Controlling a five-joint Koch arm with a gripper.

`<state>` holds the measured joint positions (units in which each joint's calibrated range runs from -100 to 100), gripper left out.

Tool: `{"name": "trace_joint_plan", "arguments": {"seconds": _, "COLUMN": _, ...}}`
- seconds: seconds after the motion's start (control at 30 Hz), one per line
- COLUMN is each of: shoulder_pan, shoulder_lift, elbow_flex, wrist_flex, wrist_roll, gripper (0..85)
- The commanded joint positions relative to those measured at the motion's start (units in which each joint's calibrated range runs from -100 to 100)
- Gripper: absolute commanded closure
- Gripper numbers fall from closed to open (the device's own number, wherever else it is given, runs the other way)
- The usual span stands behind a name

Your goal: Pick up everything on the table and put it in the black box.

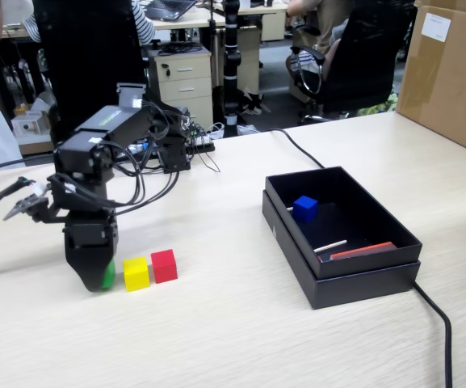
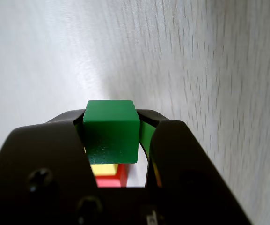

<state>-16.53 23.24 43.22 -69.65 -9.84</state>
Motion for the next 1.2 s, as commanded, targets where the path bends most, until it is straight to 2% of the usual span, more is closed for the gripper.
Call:
{"name": "trace_joint_plan", "arguments": {"seconds": 0.0, "shoulder_pan": 1.27, "shoulder_lift": -26.51, "elbow_flex": -2.52, "wrist_flex": 0.23, "wrist_roll": 0.10, "gripper": 82.1}}
{"name": "trace_joint_plan", "arguments": {"seconds": 0.13, "shoulder_pan": 5.27, "shoulder_lift": -43.37, "elbow_flex": -11.76, "wrist_flex": 0.23, "wrist_roll": 1.61, "gripper": 82.1}}
{"name": "trace_joint_plan", "arguments": {"seconds": 0.2, "shoulder_pan": 9.04, "shoulder_lift": -52.90, "elbow_flex": -18.92, "wrist_flex": 0.23, "wrist_roll": 3.86, "gripper": 82.1}}
{"name": "trace_joint_plan", "arguments": {"seconds": 0.33, "shoulder_pan": 14.90, "shoulder_lift": -60.24, "elbow_flex": -25.63, "wrist_flex": 0.06, "wrist_roll": 7.91, "gripper": 81.5}}
{"name": "trace_joint_plan", "arguments": {"seconds": 0.57, "shoulder_pan": 25.64, "shoulder_lift": -57.72, "elbow_flex": -23.19, "wrist_flex": -1.41, "wrist_roll": 16.36, "gripper": 81.3}}
{"name": "trace_joint_plan", "arguments": {"seconds": 0.63, "shoulder_pan": 27.50, "shoulder_lift": -54.50, "elbow_flex": -20.83, "wrist_flex": -1.41, "wrist_roll": 17.58, "gripper": 80.2}}
{"name": "trace_joint_plan", "arguments": {"seconds": 0.7, "shoulder_pan": 29.45, "shoulder_lift": -50.60, "elbow_flex": -17.75, "wrist_flex": -1.41, "wrist_roll": 18.56, "gripper": 77.5}}
{"name": "trace_joint_plan", "arguments": {"seconds": 0.87, "shoulder_pan": 32.33, "shoulder_lift": -38.55, "elbow_flex": -5.78, "wrist_flex": -1.41, "wrist_roll": 19.88, "gripper": 77.5}}
{"name": "trace_joint_plan", "arguments": {"seconds": 1.17, "shoulder_pan": 34.29, "shoulder_lift": -18.93, "elbow_flex": 3.65, "wrist_flex": -1.41, "wrist_roll": 20.56, "gripper": 77.5}}
